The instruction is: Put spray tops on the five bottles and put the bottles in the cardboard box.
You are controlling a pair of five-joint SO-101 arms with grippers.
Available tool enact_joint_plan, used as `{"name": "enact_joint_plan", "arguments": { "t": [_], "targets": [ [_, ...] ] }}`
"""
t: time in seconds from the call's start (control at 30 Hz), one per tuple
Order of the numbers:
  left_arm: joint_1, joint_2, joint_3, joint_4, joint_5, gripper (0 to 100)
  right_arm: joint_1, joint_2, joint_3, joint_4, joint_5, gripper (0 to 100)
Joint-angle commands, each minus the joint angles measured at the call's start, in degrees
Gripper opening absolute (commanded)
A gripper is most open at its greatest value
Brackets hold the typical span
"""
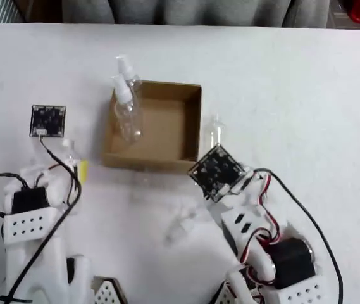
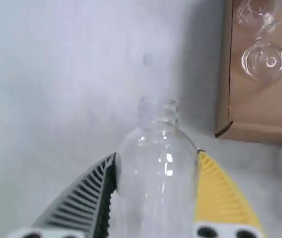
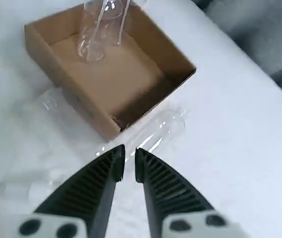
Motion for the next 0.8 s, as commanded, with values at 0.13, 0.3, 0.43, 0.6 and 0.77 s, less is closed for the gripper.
{"name": "enact_joint_plan", "arguments": {
  "t": [0.13, 0.3, 0.43, 0.6, 0.77],
  "targets": [
    [-0.75, -0.57, -0.53, -1.93, 0.97, 5, 1.01, 13.93, -4.04, 7.25, 5.71, 1.9],
    [-0.75, -0.22, -0.44, -2.99, 0.88, 5, 0.57, 24.48, -9.32, 14.55, 16.7, 2.4],
    [-0.75, -0.22, -0.44, -2.99, 0.79, 5, 0.22, 26.15, -9.41, 16.66, 28.13, 3.2],
    [-0.75, -0.22, -0.44, -2.99, 0.79, 5, -7.43, 26.07, -1.58, 16.22, 36.57, 14.6],
    [-0.75, -0.22, -0.44, -2.99, 0.7, 5, -14.99, 26.15, 5.71, 12.0, 43.34, 20.7]
  ]
}}
